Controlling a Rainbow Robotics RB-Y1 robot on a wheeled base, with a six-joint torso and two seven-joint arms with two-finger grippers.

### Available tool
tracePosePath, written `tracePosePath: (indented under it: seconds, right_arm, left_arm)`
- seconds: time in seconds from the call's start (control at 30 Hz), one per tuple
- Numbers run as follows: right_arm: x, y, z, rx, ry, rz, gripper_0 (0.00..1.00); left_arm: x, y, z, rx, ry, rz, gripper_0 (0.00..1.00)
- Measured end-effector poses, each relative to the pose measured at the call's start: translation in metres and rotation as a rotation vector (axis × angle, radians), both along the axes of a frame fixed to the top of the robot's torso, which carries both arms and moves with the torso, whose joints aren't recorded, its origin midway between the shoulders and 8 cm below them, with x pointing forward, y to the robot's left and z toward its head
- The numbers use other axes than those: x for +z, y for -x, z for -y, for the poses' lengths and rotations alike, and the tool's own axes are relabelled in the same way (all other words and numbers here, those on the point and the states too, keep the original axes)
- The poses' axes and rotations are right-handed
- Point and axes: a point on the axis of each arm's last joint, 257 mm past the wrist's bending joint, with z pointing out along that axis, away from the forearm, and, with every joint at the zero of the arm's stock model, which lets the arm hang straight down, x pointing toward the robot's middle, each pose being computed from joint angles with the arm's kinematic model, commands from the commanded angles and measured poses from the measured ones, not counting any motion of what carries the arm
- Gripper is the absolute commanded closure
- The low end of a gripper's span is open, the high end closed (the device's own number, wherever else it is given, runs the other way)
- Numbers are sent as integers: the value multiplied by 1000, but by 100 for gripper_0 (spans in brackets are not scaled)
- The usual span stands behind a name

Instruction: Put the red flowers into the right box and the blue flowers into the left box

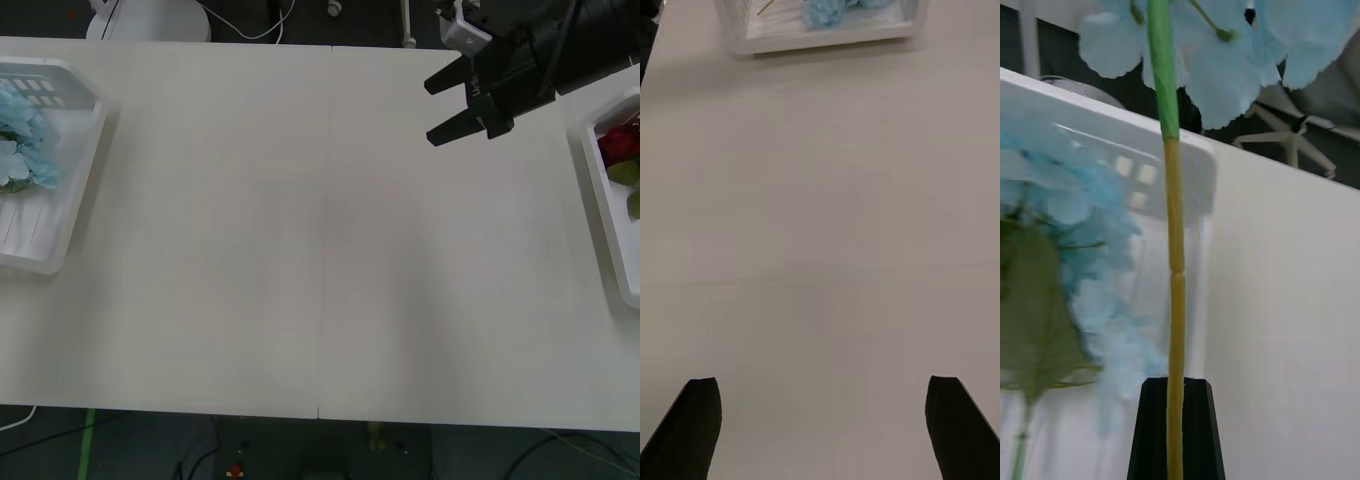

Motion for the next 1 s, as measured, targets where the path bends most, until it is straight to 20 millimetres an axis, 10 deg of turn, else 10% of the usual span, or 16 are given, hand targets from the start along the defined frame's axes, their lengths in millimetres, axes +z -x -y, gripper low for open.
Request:
tracePosePath:
  seconds: [0.27,0.57,0.77,1.0]
  right_arm:
    - [-4,19,28,-7,47,-5,22]
    - [-5,22,27,2,50,-5,22]
    - [-6,22,27,3,50,-6,22]
    - [-7,23,27,3,50,-6,12]
  left_arm:
    - [-20,13,-95,241,-173,-181,100]
    - [-33,23,-114,330,-160,-241,100]
    - [-39,20,-106,311,-176,-257,45]
    - [-38,13,-85,262,-104,-236,14]
